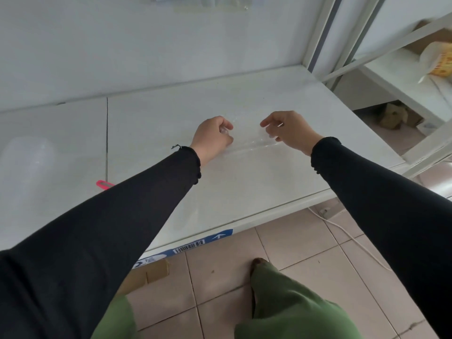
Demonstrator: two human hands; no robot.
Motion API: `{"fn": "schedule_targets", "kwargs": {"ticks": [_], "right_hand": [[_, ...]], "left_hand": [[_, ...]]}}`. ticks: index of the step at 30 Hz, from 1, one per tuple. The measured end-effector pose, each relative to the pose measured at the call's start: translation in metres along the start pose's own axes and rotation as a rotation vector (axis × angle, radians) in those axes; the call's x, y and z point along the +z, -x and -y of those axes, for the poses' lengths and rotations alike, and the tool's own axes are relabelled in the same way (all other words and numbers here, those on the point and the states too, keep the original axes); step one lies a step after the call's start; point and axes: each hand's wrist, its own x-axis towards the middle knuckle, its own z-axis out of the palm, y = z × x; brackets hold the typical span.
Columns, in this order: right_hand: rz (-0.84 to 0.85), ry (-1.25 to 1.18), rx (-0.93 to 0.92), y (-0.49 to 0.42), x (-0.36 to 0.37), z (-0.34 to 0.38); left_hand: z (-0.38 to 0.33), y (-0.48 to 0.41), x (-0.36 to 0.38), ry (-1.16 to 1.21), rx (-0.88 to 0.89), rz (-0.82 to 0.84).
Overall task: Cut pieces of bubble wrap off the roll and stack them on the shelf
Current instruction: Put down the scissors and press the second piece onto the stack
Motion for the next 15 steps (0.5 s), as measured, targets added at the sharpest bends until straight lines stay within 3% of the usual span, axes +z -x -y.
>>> {"fn": "schedule_targets", "kwargs": {"ticks": [15], "right_hand": [[-0.020, 0.169, 0.024, -0.001, 0.009, -0.008]], "left_hand": [[0.008, 0.002, 0.013, -0.158, 0.045, 0.008]]}}
